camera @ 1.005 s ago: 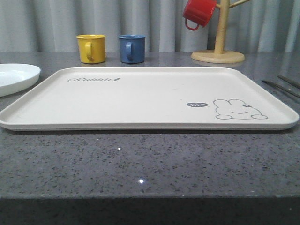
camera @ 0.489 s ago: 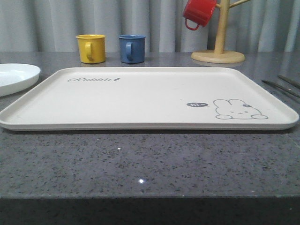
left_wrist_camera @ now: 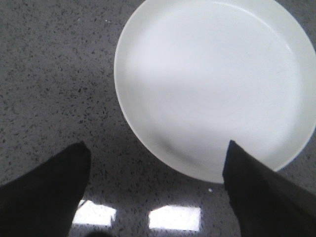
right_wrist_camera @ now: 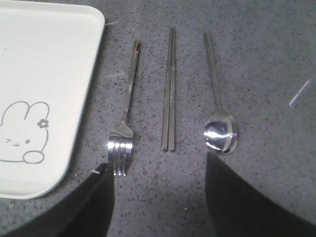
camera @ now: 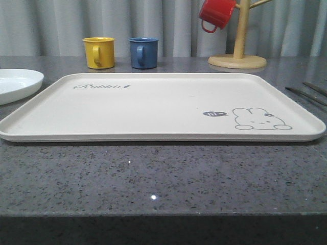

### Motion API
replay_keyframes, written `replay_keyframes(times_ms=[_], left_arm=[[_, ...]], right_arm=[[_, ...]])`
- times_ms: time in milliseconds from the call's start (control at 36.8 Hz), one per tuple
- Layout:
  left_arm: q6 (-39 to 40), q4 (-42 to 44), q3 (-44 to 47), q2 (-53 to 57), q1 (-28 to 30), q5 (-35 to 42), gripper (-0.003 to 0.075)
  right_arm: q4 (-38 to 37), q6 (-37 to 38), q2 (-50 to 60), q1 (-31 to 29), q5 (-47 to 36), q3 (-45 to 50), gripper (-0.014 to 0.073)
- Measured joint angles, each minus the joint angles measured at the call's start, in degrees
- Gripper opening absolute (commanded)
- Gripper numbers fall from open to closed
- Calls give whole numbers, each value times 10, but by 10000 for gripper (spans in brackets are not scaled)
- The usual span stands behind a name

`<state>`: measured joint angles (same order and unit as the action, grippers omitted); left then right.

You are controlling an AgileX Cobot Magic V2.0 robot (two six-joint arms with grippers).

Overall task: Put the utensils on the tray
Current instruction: 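Grasp the white plate rim with the left gripper and lift it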

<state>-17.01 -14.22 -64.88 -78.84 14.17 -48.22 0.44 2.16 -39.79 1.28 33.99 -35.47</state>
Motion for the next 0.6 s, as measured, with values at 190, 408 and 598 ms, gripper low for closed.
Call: replay_keyframes(times_ms=[190,408,598], left_arm=[[-15,-20,-31,-113,10,22,547],[-16,-23,-34,-158,10,58,304],[-16,-23,-34,-157,10,68,-18]], right_arm=[[0,0,0,0,0,0,442],[0,0,0,0,0,0,442],[0,0,0,0,0,0,442]])
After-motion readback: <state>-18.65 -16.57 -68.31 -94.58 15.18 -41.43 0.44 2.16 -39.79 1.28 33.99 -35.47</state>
